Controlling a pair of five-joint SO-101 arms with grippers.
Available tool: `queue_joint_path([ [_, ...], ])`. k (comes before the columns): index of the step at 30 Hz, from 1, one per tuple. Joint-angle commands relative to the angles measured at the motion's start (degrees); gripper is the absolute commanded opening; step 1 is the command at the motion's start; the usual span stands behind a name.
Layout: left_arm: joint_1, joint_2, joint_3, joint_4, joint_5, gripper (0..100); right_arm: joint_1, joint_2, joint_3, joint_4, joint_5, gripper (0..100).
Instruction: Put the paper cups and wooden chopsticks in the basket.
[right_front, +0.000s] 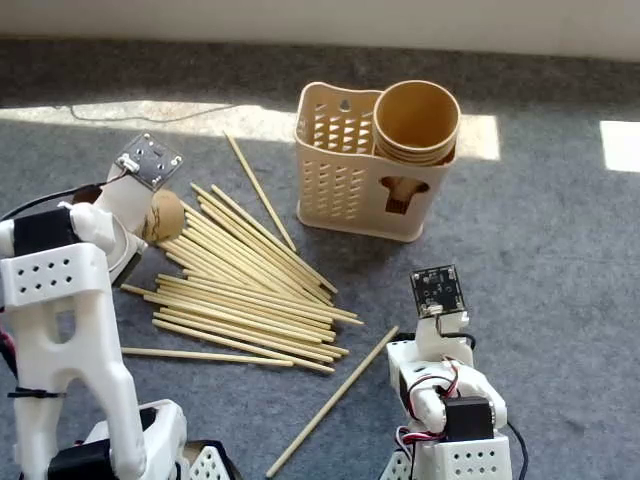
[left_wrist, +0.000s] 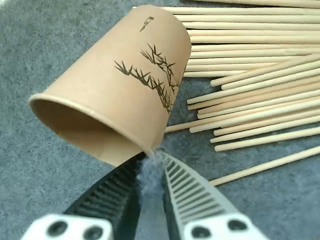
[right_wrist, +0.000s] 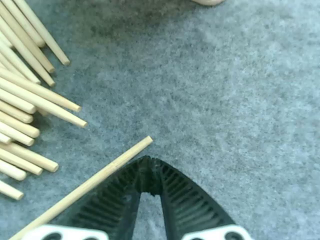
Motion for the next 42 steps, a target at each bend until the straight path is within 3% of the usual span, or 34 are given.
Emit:
queue_joint_path([
  [1,-0.57,-1.36,-4.35,3.6,-3.78,1,0.57,-0.31,5.58,0.57,0.0,0.5],
  [9,-0.57,-1.27,-3.82,4.48,-12.22,1,0.57,-0.31,5.58,0.57,0.0,0.5],
  [15,-0.4,-1.27,-3.56,4.48,-14.42,1,0.57,-0.31,5.58,0.57,0.0,0.5],
  [18,1.27,-1.27,-3.47,4.48,-14.42,2,0.57,-0.31,5.58,0.57,0.0,0.5],
  [24,5.58,-1.27,-0.04,4.04,-13.98,14,0.57,-0.31,5.58,0.57,0.0,0.5],
  [33,6.29,-1.36,0.66,4.04,-13.63,14,0.57,-0.31,5.58,0.57,0.0,0.5],
  [42,6.37,-1.8,0.66,2.64,-8.79,14,0.57,-0.31,5.58,0.57,0.0,0.5],
])
